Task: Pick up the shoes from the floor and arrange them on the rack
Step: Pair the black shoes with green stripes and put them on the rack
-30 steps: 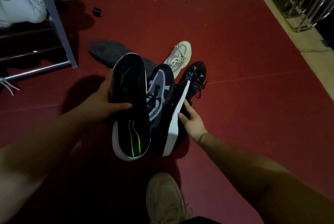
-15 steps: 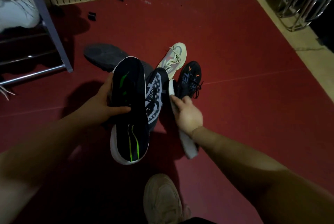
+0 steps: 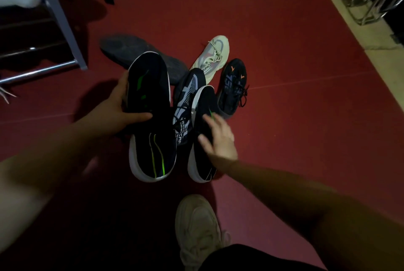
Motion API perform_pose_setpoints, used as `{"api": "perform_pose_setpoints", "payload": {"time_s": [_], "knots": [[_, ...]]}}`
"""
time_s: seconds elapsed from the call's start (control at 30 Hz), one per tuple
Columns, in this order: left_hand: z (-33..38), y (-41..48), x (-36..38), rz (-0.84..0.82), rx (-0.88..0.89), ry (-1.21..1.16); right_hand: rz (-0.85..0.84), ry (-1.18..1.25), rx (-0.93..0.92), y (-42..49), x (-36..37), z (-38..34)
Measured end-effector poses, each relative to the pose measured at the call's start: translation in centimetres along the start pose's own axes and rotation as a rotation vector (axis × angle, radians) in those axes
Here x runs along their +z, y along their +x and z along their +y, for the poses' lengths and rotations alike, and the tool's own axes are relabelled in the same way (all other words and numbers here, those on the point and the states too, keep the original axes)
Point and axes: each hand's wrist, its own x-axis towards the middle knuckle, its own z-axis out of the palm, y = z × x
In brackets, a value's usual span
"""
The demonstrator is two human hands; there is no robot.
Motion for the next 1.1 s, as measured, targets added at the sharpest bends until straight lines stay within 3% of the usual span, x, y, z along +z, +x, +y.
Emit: {"api": "perform_pose_setpoints", "payload": {"time_s": [0.1,0.17,0.23,0.53,0.7,0.87,1.0,1.1], "knots": [[0.1,0.0,0.0,-0.01,0.007,0.025,0.105,0.243,0.488,2.9,-1.2,2.4],[0.3,0.0,0.2,-0.025,0.013,0.024,0.006,0.429,0.843,3.5,-1.2,3.7],[0.4,0.0,0.4,-0.02,0.005,0.024,-0.139,0.555,0.947,2.4,-0.7,3.3],[-0.4,-0.1,0.3,-0.033,0.011,-0.006,-0.308,0.857,0.98,1.8,0.3,2.1],[-0.3,-0.1,0.0,-0.009,0.03,-0.028,-0.28,1.077,0.938,1.1,-0.2,2.4],[0.2,-0.4,-0.3,0.034,0.035,-0.097,-0.215,0.962,0.757,2.2,-2.7,1.7],[0.6,-0.3,-1.1,0.098,0.055,-0.103,-0.12,1.009,0.612,4.7,-5.2,-0.3],[0.9,-0.4,-2.1,0.162,0.065,-0.143,-0.142,1.02,0.514,6.0,-5.4,-2.5]]}}
